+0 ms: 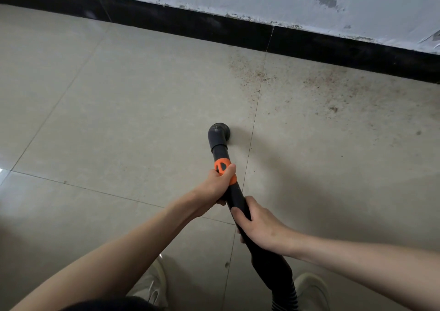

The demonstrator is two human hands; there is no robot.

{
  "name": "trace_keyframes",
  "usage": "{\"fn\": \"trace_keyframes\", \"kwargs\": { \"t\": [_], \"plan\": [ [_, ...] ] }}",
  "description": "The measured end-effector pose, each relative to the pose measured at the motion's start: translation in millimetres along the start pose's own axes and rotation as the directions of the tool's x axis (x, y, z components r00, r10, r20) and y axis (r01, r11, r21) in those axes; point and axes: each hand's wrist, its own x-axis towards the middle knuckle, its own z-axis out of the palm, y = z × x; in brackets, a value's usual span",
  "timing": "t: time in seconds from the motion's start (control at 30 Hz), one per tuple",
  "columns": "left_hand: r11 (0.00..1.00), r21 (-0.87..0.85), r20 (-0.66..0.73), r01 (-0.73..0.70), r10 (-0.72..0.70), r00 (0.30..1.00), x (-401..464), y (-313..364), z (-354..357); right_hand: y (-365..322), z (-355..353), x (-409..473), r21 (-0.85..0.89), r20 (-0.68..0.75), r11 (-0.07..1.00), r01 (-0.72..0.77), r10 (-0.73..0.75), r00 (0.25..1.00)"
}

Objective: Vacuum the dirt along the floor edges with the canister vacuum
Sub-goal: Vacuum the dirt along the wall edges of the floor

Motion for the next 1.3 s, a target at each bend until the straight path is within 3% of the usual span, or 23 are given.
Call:
{"fn": "trace_keyframes", "kwargs": {
  "t": [0.23, 0.43, 0.53, 0.67, 0.77, 0.9, 1.13, 1.23, 1.3],
  "plan": [
    [1.0, 0.02, 0.096, -0.012, 0.01, 0.995, 4, 8, 14, 7, -10, -5, 0.133, -0.065, 0.99, -0.052, 0.061, 0.996],
    [0.999, 0.015, 0.205, 0.044, -0.046, 0.978, 0, 4, 23, 19, -46, -4, 0.24, 0.152, 0.95, -0.199, 0.166, 0.974],
    [0.999, -0.008, 0.195, 0.042, -0.04, 0.98, -1, 3, 25, 19, -68, 9, 0.349, 0.03, 0.908, -0.229, 0.234, 0.972],
    [1.0, 0.017, 0.178, 0.02, -0.023, 0.984, -2, 1, 31, 3, -84, 41, 0.214, -0.189, 0.97, -0.112, 0.154, 0.97],
    [0.999, 0.038, 0.161, -0.005, -0.001, 0.987, 0, 0, 34, -20, -86, 63, 0.097, -0.207, 0.992, -0.079, 0.098, 0.974],
    [0.999, 0.034, 0.13, -0.008, 0.004, 0.992, 3, -5, 39, -25, -78, 84, -0.073, -0.251, 0.985, -0.155, 0.133, 0.959],
    [0.998, 0.069, 0.164, -0.007, -0.005, 0.987, 2, -8, 41, -16, -80, 86, 0.018, -0.223, 0.983, -0.181, 0.18, 0.958],
    [0.99, 0.139, 0.154, 0.005, -0.027, 0.988, 1, -9, 37, -11, -79, 85, 0.046, -0.175, 0.982, -0.184, 0.189, 0.966],
    [0.995, 0.095, 0.134, 0.003, -0.016, 0.991, 2, -5, 32, -12, -77, 83, 0.104, -0.126, 0.982, -0.158, 0.17, 0.977]
  ]
}}
